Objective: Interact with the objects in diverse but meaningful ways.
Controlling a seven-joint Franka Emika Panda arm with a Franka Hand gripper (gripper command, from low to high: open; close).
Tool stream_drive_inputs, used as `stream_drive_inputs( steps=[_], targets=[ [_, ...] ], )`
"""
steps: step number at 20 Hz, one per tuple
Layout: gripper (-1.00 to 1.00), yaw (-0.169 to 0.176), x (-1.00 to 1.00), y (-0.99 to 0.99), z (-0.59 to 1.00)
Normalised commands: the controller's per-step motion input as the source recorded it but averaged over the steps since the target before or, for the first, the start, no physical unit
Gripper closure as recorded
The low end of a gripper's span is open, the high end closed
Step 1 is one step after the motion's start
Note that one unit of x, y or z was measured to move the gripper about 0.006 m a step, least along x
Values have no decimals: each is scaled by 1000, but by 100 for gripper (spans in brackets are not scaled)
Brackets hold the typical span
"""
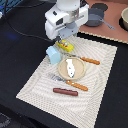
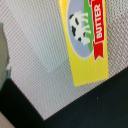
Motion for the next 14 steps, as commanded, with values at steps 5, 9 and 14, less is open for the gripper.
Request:
stream_drive_inputs(
  steps=[5,9,14],
  targets=[
    [-100,0,-17,200,-469],
    [100,4,0,304,-391],
    [100,5,0,309,-335]
  ],
)
